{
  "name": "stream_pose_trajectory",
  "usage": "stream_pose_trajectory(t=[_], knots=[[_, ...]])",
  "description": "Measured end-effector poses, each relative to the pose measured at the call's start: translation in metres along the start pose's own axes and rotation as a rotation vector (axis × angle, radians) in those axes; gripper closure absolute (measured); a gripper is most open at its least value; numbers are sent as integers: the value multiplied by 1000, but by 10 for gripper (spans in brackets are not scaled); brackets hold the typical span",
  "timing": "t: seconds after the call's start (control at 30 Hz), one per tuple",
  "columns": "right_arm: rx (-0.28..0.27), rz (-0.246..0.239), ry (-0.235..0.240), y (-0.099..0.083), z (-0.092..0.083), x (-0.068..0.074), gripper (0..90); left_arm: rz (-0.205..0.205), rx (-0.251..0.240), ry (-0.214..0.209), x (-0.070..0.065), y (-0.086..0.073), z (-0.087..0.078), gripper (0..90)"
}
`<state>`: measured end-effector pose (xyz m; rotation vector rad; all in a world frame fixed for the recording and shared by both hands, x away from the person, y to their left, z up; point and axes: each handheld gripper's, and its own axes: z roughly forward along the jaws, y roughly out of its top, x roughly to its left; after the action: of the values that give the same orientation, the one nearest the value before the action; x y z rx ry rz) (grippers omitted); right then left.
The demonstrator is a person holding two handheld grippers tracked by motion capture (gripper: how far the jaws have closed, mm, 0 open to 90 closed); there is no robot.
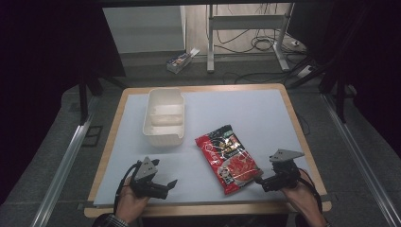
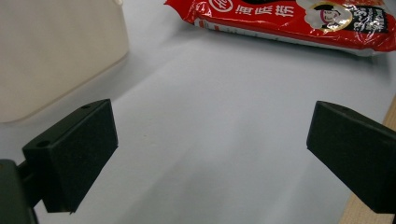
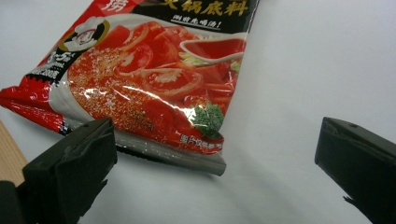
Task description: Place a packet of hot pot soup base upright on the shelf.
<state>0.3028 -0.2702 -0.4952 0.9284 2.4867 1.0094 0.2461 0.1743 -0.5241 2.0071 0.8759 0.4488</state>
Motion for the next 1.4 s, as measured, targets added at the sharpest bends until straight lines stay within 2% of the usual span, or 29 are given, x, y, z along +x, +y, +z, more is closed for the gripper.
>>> stream_pose_trajectory(t=[0.2, 0.47, 0.63, 0.73, 0.77, 0.97, 1.1, 1.17, 1.23, 1.27, 1.33, 1.4], knots=[[-2, -4, -3, -1, 3, 0, 0, 0, -9, -17, 1, -1, 0, 16], [17, 25, -27, -3, 8, -2, 0, 12, 21, -29, -2, -1, 4, 14], [23, 70, -33, -2, 10, -4, 0, 10, 26, -33, -2, -1, 4, 13], [27, 76, -47, -1, 10, -3, 41, 12, 29, -35, -3, -1, 5, 14], [35, 69, -50, 1, 8, -2, 152, 13, 32, -36, -3, -1, 5, 14], [38, 58, -52, 7, 2, 0, 451, 18, 30, -39, -4, -1, 5, 16], [32, 48, -68, 10, -2, -4, 611, 24, 23, -43, -6, 0, 5, 18], [52, 26, -69, 10, 0, -6, 696, 27, 23, -43, -6, 0, 5, 18], [74, 24, -71, 11, 3, -9, 783, 28, 21, -43, -6, 0, 5, 19], [74, 24, -71, 11, 3, -9, 783, 28, 21, -43, -6, 0, 5, 19], [100, 38, -67, 11, 8, -10, 883, 29, 20, -43, -6, 0, 5, 20], [118, 38, -69, 10, 11, -10, 890, 32, 21, -44, -6, 1, 5, 21]])
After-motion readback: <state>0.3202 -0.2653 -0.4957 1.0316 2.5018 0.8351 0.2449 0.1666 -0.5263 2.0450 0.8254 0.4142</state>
